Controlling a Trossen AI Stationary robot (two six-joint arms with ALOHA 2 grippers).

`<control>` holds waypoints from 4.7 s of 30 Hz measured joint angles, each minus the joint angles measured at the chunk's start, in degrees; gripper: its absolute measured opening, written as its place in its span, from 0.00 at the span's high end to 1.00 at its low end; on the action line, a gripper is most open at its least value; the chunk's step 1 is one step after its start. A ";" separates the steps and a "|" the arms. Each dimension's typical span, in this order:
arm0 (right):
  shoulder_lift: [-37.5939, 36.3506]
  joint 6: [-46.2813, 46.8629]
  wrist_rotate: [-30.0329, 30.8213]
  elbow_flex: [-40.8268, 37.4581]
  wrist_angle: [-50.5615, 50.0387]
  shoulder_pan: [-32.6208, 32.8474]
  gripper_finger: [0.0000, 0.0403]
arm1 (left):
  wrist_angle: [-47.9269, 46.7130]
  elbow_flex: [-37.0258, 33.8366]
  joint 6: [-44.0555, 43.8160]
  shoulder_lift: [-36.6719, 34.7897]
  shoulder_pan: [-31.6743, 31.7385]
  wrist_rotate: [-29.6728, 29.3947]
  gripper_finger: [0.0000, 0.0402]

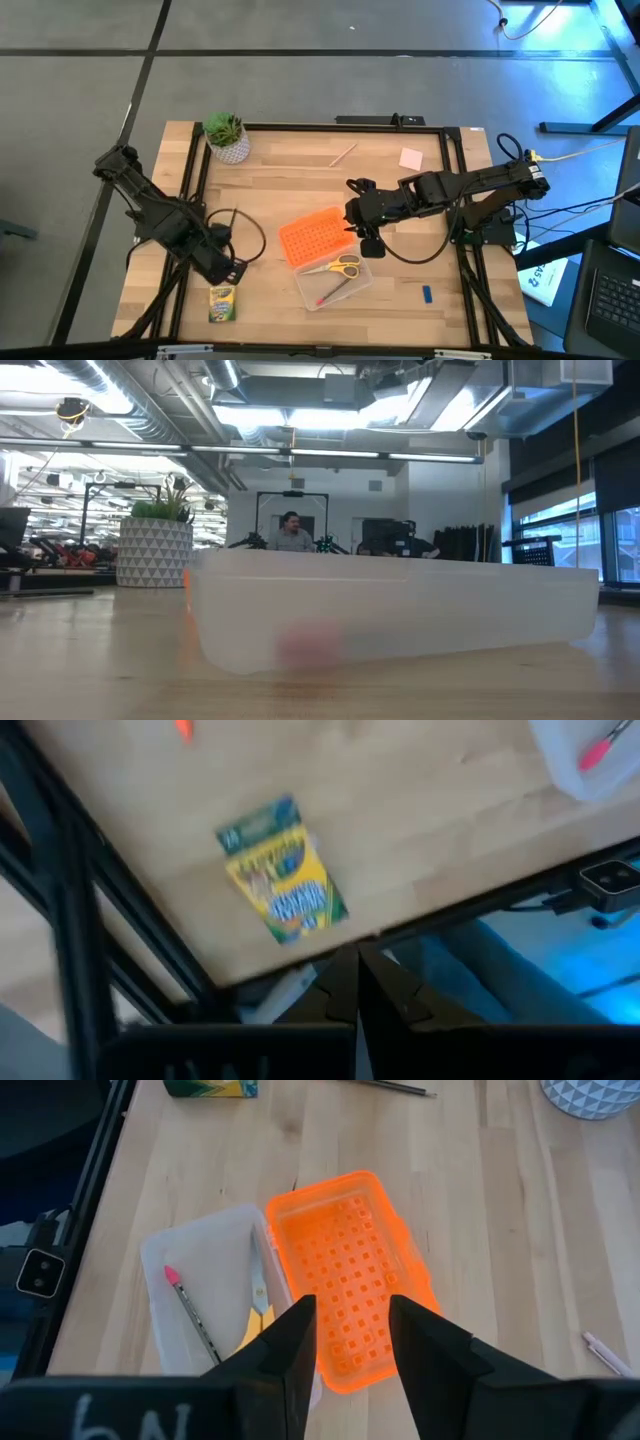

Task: Pack school essentials
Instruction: Put the yellow crayon box into the orange supply box

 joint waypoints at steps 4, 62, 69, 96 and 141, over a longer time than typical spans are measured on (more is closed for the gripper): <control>0.00 0.00 -0.03 0.00 -0.04 0.00 0.68 | 5.07 -2.46 -9.71 0.04 -4.00 0.06 1.00; 0.02 -13.31 -18.34 -0.03 10.63 -0.09 0.68 | 16.49 -11.51 -20.66 2.11 -9.75 -4.27 1.00; 0.02 -13.25 -18.32 -0.03 10.67 -0.09 0.68 | 16.33 -11.51 -24.56 2.16 -9.37 -4.26 1.00; 0.02 -13.26 -18.32 -0.03 10.67 -0.09 0.68 | 15.36 -11.51 -23.83 5.75 -9.37 -4.39 0.02; 0.04 -13.46 -10.34 -0.03 10.63 -0.09 0.68 | 30.94 -22.35 -23.12 18.12 -11.82 -0.17 0.00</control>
